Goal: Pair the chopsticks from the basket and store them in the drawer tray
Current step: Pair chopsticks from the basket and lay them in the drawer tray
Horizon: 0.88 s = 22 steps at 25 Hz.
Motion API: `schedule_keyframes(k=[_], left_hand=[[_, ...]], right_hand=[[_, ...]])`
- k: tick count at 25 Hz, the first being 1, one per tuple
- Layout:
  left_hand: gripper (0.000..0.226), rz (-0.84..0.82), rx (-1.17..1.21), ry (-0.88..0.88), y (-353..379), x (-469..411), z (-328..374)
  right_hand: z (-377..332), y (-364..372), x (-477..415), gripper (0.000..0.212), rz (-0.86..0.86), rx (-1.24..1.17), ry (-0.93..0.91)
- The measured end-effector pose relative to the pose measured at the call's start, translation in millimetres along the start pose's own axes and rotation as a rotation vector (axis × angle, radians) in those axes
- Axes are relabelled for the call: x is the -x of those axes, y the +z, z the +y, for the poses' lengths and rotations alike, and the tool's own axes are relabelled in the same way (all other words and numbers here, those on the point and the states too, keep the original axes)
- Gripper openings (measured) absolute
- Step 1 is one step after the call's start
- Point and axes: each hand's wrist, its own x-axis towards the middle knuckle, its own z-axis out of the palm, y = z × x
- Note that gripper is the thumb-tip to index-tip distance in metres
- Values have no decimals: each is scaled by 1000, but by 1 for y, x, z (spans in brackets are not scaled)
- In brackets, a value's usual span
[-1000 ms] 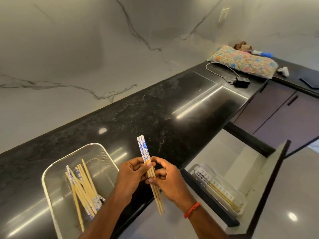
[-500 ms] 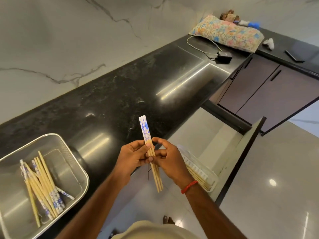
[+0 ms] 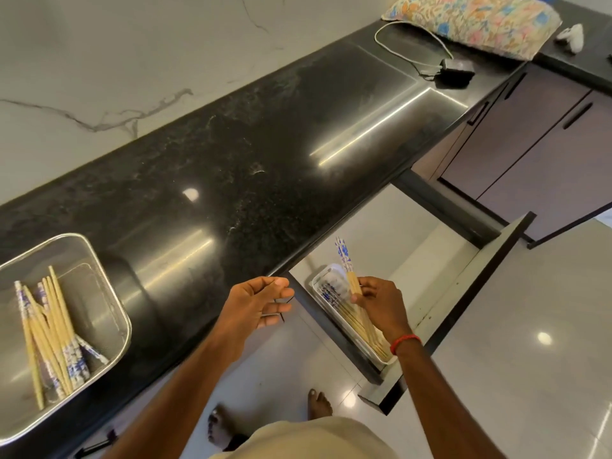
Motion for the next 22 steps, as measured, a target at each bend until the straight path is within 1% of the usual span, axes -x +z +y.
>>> schedule_keyframes(k=[4, 6, 10, 13, 16, 22], left_hand=[[25, 21, 0, -16, 14, -1, -5], [25, 30, -2, -18, 21, 0, -7], [25, 46, -16, -27, 28, 7, -13], [25, 63, -26, -42, 28, 12, -21], [24, 78, -34, -57, 24, 16, -30], [23, 83, -61, -64, 24, 17, -34]], right_hand=[[39, 3, -19, 17, 8, 293, -63], [54, 8, -26, 18, 22, 373, -72], [65, 17, -33, 25, -24, 556, -75], [70, 21, -34, 28, -47, 658, -99], [77, 26, -37, 25, -90, 773, -100], [84, 33, -41, 24, -123, 901, -110]])
